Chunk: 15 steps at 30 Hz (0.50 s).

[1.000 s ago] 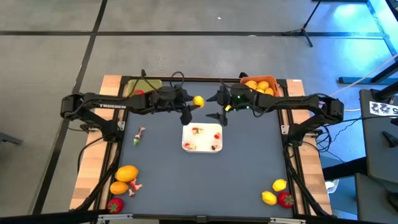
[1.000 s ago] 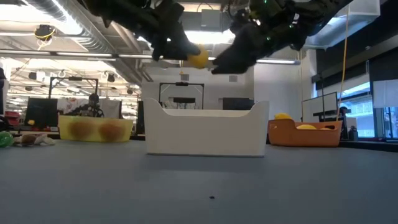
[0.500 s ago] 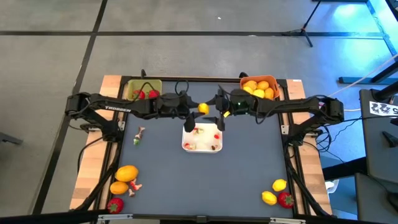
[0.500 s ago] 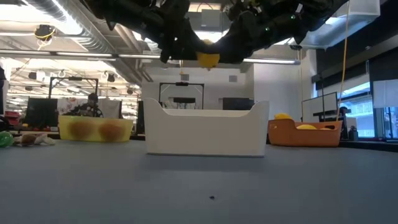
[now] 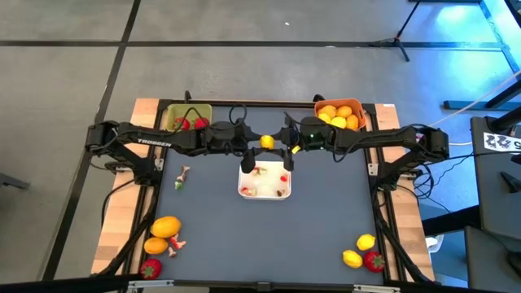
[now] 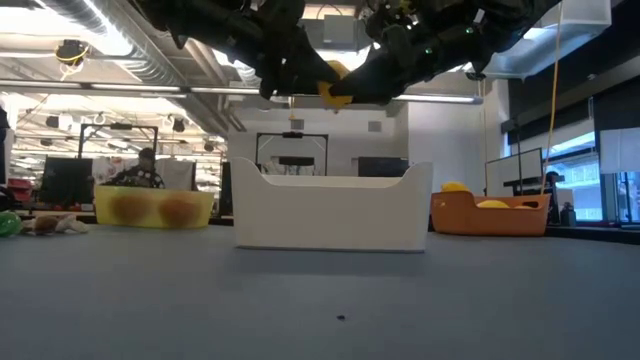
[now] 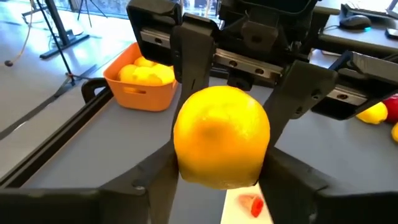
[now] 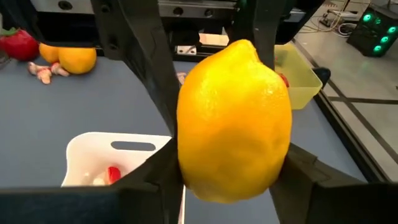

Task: Sort produce into baskets
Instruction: Put the yellow lemon into the orange bin

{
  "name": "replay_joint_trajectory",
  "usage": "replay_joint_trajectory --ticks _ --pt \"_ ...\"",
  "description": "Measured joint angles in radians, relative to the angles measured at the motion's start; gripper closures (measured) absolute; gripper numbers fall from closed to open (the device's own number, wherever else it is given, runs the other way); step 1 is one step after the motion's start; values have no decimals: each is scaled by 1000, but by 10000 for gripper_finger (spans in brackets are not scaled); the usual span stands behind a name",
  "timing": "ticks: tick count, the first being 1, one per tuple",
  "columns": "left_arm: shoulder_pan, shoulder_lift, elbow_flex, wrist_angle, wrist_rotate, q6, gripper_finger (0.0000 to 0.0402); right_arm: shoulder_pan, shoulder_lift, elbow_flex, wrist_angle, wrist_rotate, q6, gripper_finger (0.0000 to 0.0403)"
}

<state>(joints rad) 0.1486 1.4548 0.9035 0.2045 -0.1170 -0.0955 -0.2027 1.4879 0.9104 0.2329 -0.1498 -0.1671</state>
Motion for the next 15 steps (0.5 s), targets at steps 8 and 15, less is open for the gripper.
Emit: replay_joint_trajectory --ticks 8,15 --pt "2 -8 1 -24 2 14 111 0 -21 0 -42 60 3 224" --pt "6 -51 2 -83 -6 18 101 0 -96 0 -170 159 33 219"
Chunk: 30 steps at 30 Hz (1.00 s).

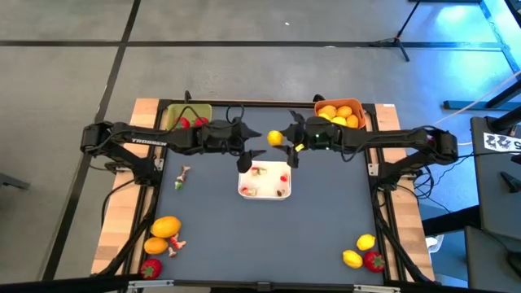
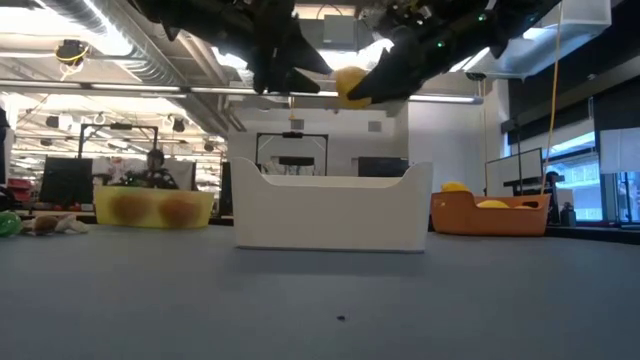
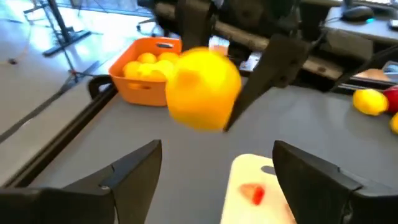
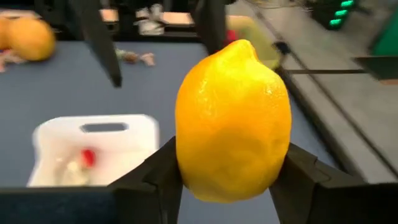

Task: Sort produce into baskets
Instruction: Put the yellow lemon into the orange bin

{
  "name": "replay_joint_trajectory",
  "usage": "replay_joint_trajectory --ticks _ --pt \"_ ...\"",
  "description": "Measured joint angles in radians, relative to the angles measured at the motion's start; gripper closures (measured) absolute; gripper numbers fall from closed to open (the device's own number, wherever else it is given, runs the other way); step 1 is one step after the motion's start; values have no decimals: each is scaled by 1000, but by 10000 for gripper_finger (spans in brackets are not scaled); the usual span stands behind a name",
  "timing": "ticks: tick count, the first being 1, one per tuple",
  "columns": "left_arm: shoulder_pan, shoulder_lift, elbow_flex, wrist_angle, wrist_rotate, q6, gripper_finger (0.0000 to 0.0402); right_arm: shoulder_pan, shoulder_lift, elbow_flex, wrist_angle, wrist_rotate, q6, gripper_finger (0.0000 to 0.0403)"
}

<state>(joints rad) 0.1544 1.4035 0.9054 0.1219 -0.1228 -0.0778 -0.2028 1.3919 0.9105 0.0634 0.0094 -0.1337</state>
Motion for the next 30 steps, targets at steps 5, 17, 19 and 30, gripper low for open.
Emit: replay_joint_trajectory --ticks 5,17,19,30 --pt "23 0 0 -12 -44 2 100 -18 -43 1 -80 124 3 216" --pt "36 0 0 -37 -46 -19 100 -125 -180 1 -410 207 16 215" --pt "36 0 0 -36 -46 -19 100 -154 -212 1 -488 226 24 215" --pt "35 2 0 -74 -46 -18 100 -413 -295 -2 -784 248 160 214"
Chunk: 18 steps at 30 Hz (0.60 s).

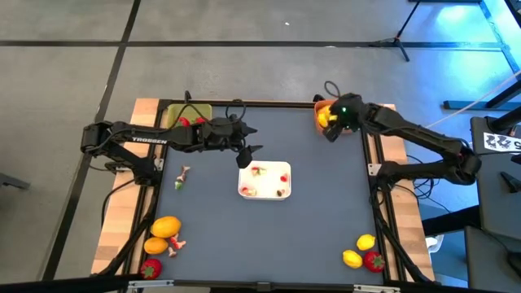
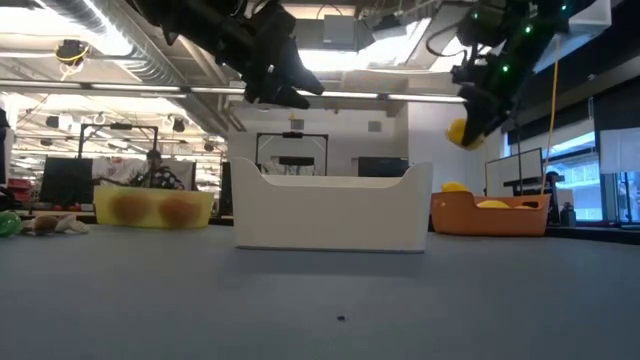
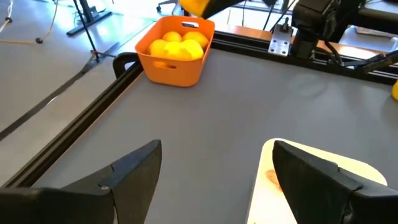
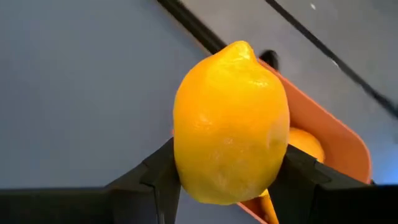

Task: Sort produce into baskets
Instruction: Put the yellow lemon into the orange bin

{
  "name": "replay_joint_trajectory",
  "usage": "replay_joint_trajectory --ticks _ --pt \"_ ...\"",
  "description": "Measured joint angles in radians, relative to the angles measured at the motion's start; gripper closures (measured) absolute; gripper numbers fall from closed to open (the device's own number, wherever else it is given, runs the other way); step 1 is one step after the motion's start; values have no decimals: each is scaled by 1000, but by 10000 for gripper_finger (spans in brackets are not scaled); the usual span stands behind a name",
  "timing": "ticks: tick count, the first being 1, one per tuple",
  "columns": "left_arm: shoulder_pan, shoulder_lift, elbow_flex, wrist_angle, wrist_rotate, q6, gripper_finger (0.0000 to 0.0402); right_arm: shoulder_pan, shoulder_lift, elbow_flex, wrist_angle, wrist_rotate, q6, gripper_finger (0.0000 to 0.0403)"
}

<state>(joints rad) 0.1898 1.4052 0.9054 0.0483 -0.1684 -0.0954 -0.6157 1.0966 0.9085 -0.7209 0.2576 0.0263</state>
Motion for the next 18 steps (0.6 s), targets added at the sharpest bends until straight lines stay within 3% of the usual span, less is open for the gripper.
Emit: replay_joint_trajectory --ticks 10,18 --pt "-2 0 0 -7 0 16 100 -217 61 -27 17 -49 19 214" --pt "-3 0 0 -9 0 16 100 -316 181 -28 16 -99 -29 214"
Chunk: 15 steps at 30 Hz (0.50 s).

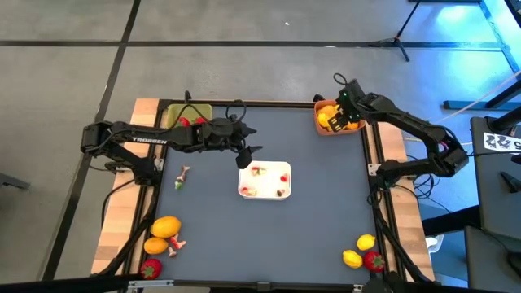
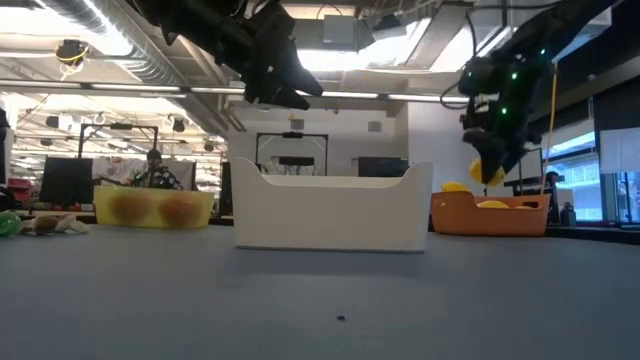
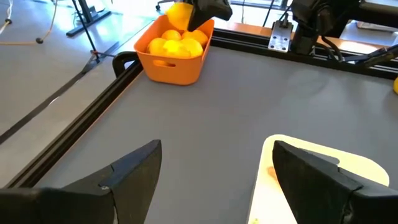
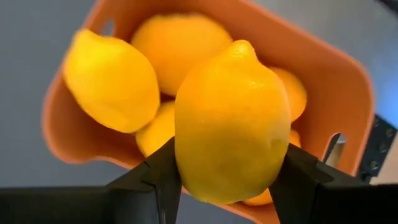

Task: Sort produce into baskets
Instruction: Put the yellow lemon into the orange bin

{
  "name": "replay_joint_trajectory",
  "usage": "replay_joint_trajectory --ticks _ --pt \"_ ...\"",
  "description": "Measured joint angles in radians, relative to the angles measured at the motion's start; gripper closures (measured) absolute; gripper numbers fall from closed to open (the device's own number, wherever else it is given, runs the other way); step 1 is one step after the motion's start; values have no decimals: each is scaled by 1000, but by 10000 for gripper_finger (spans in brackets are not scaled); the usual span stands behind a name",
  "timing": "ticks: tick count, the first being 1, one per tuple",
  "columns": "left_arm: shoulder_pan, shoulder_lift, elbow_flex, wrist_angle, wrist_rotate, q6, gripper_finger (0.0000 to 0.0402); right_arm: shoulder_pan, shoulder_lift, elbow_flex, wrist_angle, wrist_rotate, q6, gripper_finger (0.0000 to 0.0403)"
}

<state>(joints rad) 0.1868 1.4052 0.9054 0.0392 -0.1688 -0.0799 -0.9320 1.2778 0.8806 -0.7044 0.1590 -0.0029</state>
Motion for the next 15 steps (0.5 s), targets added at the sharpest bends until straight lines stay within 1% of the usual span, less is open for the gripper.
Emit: replay_joint_trajectory --ticks 2,8,11,15 --pt "0 0 0 -4 0 0 100 -15 28 0 0 -17 -5 214" --pt "0 0 0 -3 0 1 100 -20 79 0 33 -16 -5 214" --pt "0 0 0 -3 0 1 100 -19 100 0 63 0 -5 214" --pt "0 0 0 -2 0 1 100 -18 123 0 80 49 -13 212"
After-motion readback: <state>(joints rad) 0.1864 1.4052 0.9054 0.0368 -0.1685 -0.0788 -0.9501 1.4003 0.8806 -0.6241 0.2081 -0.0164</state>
